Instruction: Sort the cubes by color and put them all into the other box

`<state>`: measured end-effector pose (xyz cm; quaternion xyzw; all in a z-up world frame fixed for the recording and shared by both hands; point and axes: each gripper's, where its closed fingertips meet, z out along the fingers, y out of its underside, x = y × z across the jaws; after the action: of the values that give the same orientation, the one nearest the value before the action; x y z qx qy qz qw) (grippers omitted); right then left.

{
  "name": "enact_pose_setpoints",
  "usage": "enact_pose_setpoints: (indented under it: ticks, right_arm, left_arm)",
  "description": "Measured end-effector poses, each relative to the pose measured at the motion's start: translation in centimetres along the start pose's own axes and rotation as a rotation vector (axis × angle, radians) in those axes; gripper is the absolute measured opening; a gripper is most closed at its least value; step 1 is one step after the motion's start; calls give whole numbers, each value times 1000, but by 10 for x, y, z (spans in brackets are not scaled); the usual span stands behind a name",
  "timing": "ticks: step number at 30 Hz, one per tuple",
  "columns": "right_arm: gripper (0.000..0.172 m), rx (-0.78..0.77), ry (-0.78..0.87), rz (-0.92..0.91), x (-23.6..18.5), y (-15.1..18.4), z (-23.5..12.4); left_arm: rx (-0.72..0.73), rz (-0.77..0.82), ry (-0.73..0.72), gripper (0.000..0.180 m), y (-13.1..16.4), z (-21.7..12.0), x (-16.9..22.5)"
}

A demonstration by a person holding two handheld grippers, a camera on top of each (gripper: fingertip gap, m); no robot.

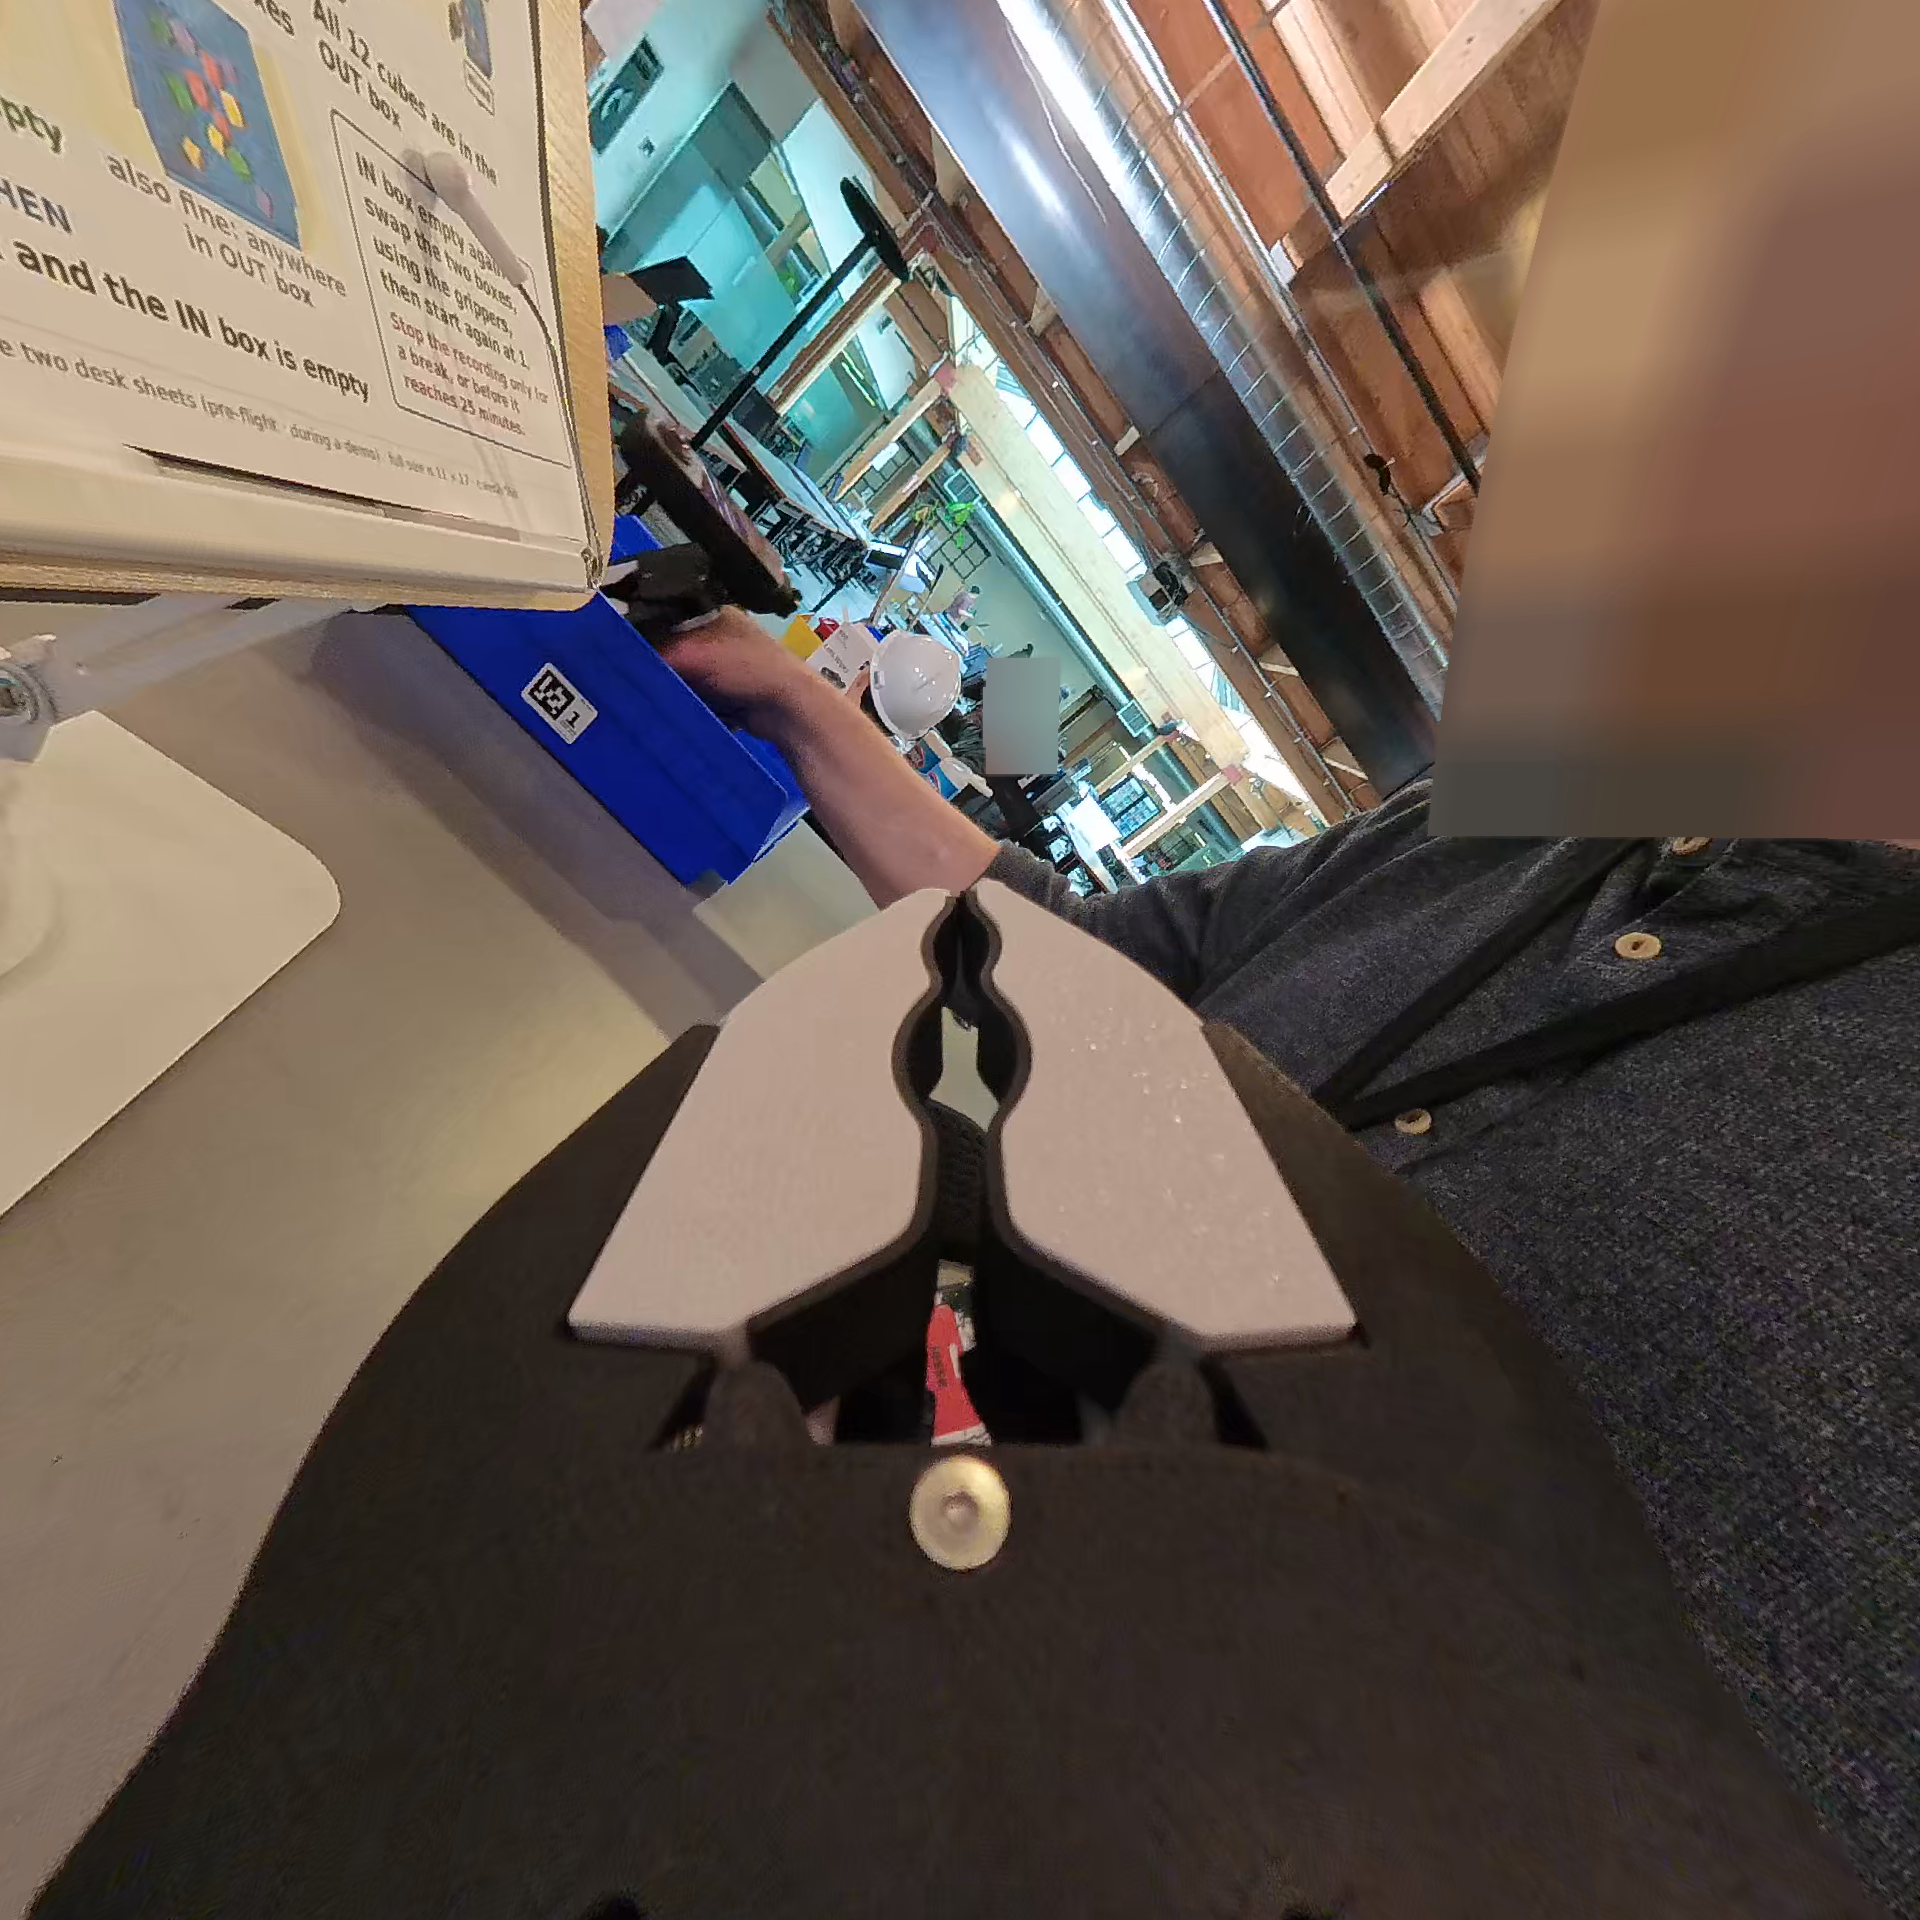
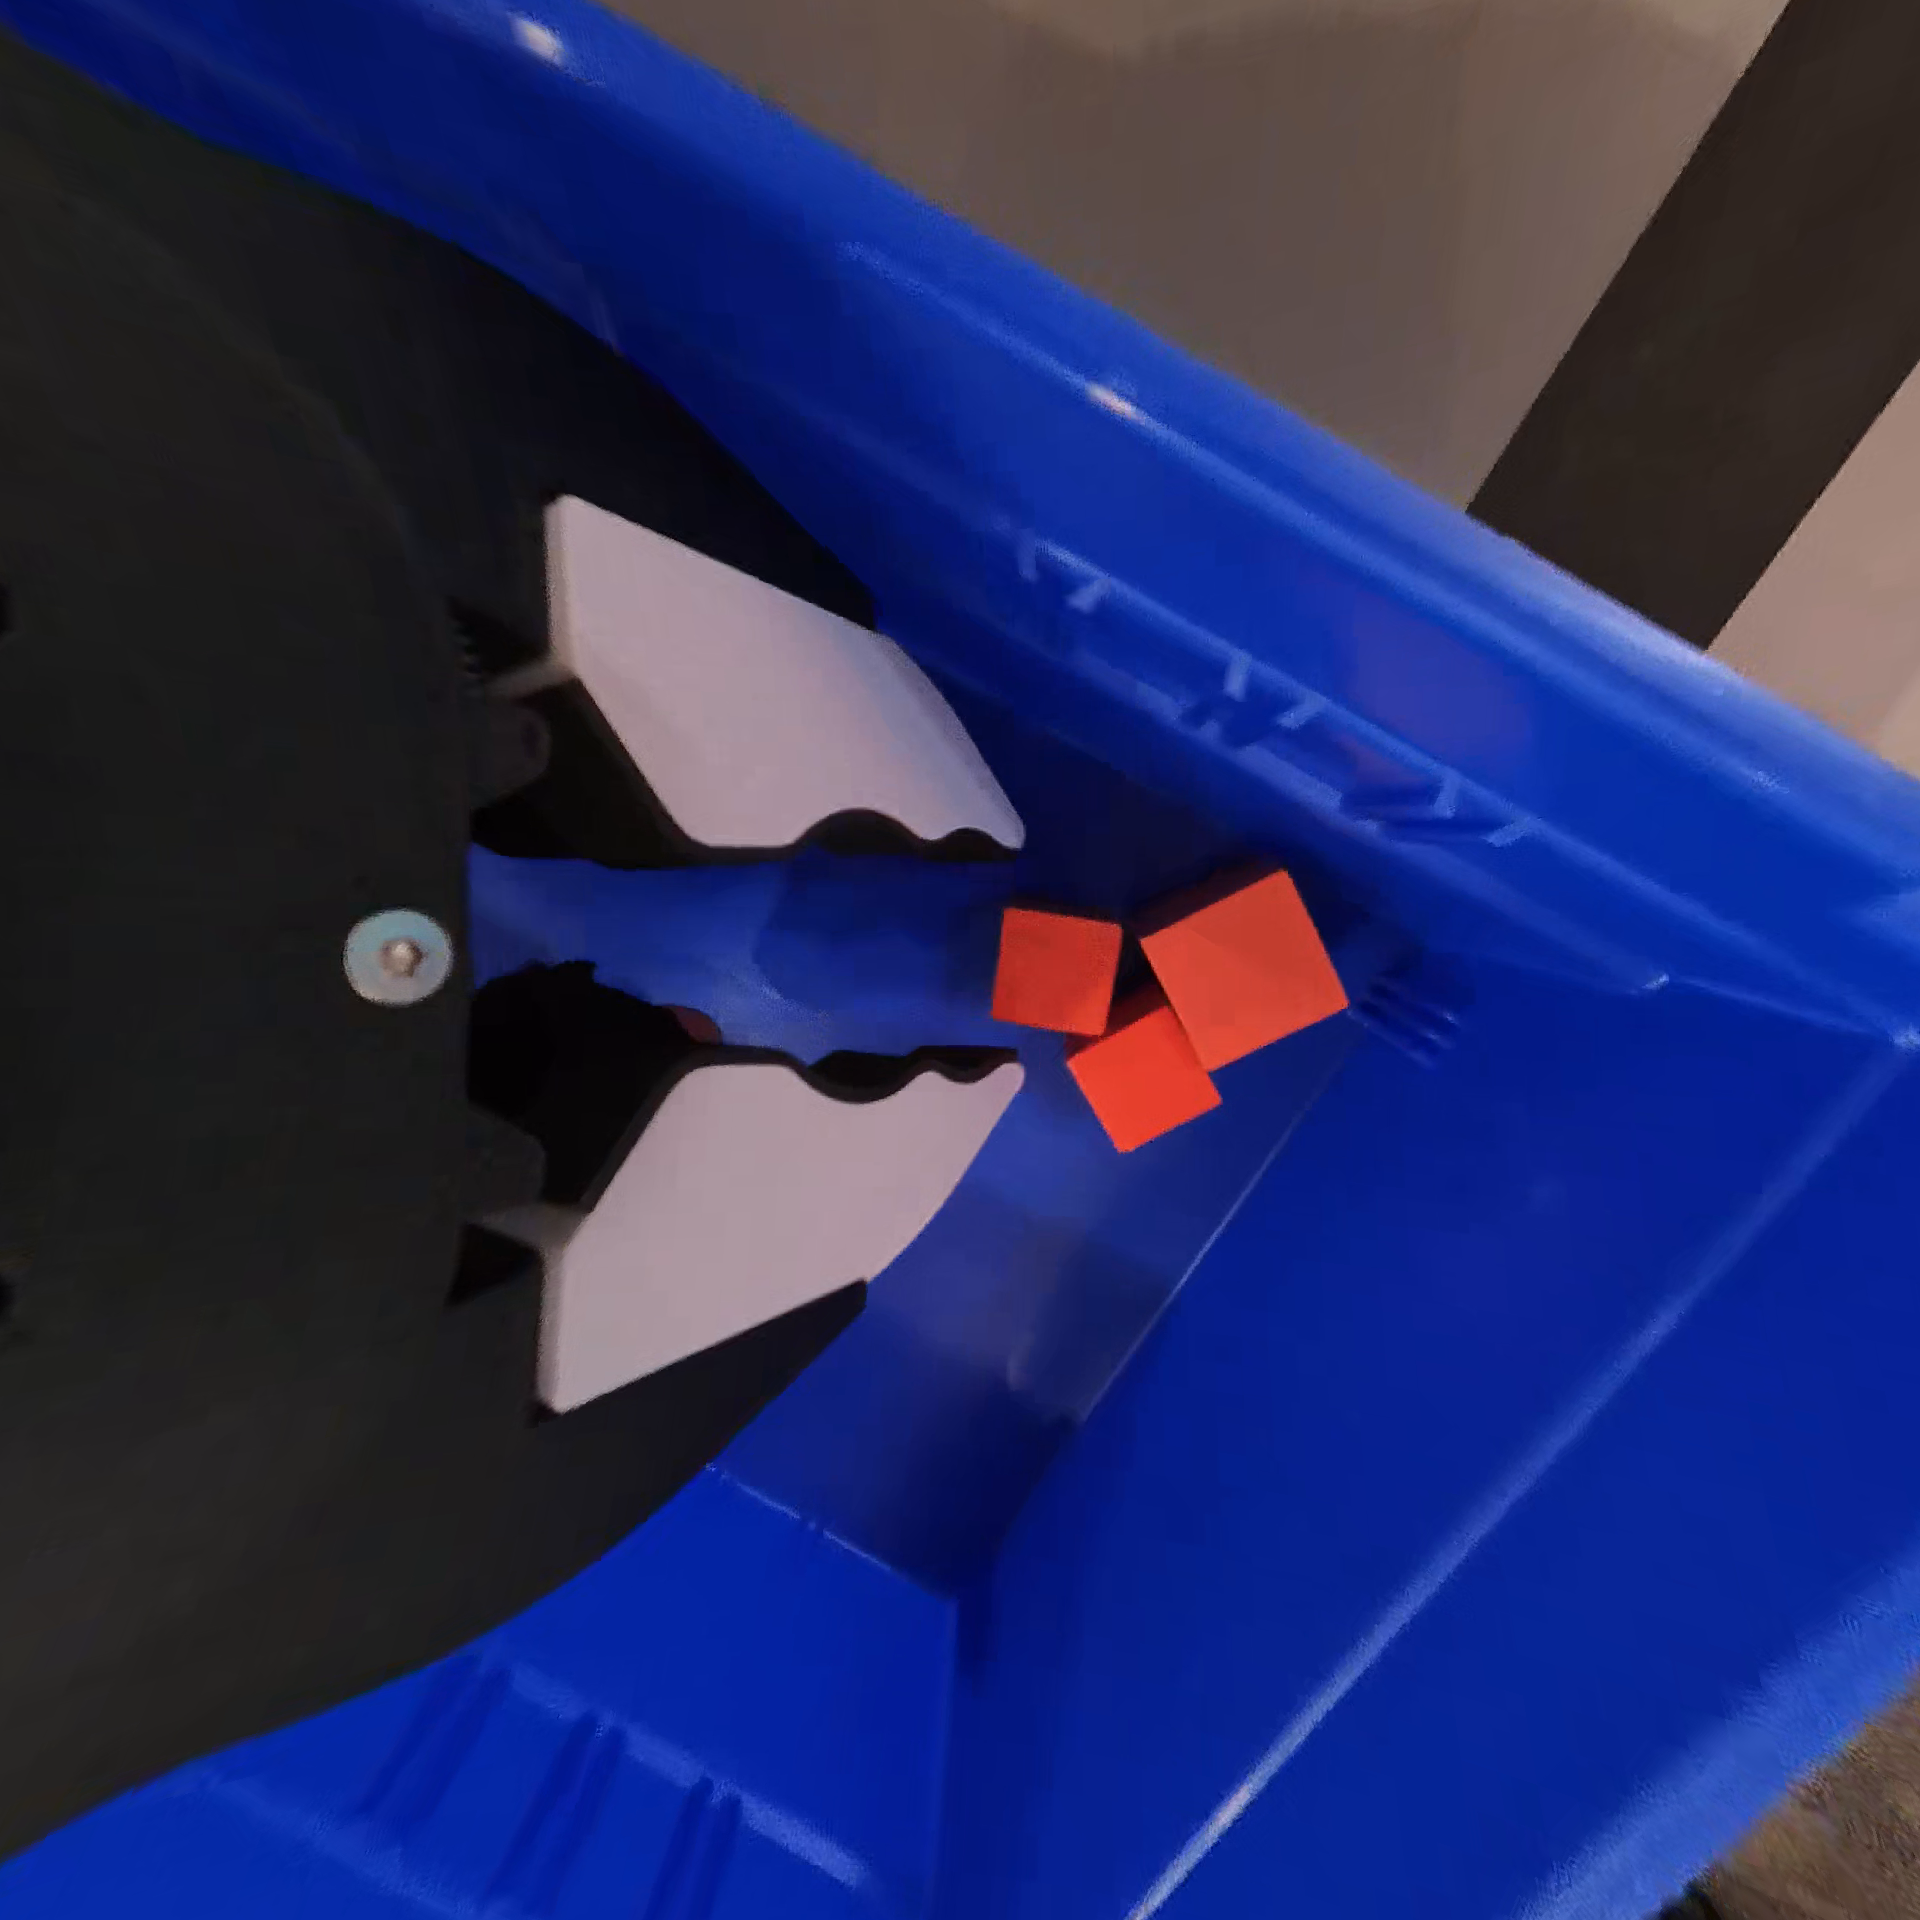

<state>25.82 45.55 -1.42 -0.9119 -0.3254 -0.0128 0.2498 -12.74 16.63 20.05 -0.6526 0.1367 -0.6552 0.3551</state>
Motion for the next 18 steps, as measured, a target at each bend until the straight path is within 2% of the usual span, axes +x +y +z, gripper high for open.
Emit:
enact_pose_setpoints:
  ticks: [4,8,13,18]
  right_arm:
    - [33,88,21,32,-2,-1,-31]
    - [28,179,59,32,-13,-1,-73]
    - [25,272,78,-3,-41,0,-119]
    - [22,340,49,-18,-73,-6,-147]
  left_arm:
    - [-12,22,-57,0,-1,-10,-7]
    - [-12,98,-225,4,-19,-43,-24]
    - [-37,234,-636,20,-57,-121,-69]
    - [-99,257,-990,36,-82,-209,-113]
